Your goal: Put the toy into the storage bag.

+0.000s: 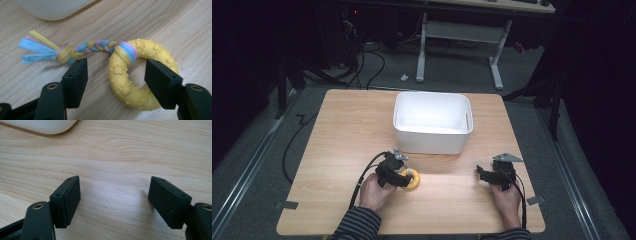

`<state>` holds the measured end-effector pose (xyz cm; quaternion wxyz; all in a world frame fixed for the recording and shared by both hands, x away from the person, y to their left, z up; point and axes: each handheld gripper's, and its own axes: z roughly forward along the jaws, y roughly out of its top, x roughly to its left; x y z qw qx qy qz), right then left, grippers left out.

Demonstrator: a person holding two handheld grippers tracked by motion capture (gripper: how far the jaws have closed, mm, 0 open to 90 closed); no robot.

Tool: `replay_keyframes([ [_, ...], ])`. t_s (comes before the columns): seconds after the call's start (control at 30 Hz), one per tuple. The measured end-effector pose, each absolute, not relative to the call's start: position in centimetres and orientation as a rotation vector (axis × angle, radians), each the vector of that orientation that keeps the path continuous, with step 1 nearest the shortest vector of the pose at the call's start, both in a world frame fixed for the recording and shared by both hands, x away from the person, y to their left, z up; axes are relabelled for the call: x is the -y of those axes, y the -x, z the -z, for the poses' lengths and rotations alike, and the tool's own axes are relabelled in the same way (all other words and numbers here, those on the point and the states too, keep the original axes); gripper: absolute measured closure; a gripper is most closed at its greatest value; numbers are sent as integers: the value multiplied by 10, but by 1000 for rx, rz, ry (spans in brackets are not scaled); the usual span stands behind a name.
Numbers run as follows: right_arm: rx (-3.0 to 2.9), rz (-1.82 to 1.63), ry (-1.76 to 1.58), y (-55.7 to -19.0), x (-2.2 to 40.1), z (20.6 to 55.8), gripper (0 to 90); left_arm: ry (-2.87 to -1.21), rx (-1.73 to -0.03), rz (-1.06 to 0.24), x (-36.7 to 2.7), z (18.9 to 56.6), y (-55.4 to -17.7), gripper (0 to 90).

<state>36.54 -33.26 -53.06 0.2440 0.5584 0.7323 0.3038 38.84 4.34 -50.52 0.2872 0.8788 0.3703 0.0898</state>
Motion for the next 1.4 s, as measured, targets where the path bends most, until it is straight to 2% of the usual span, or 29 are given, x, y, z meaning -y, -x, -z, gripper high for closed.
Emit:
replay_keyframes([
  [0.37,-2000,-830,-1525,-365,333,531,263,-2373,-987,-236,-40,510,-392,471],
  [0.73,-2000,-831,-1523,-365,333,531,263,-2397,-967,-273,-36,510,-390,513],
  [1.0,-2000,-830,-1525,-365,333,531,263,-2402,-939,-269,-35,509,-388,616],
  [1.4,-2001,-830,-1523,-365,333,531,262,-2382,-934,-255,-38,507,-389,647],
])
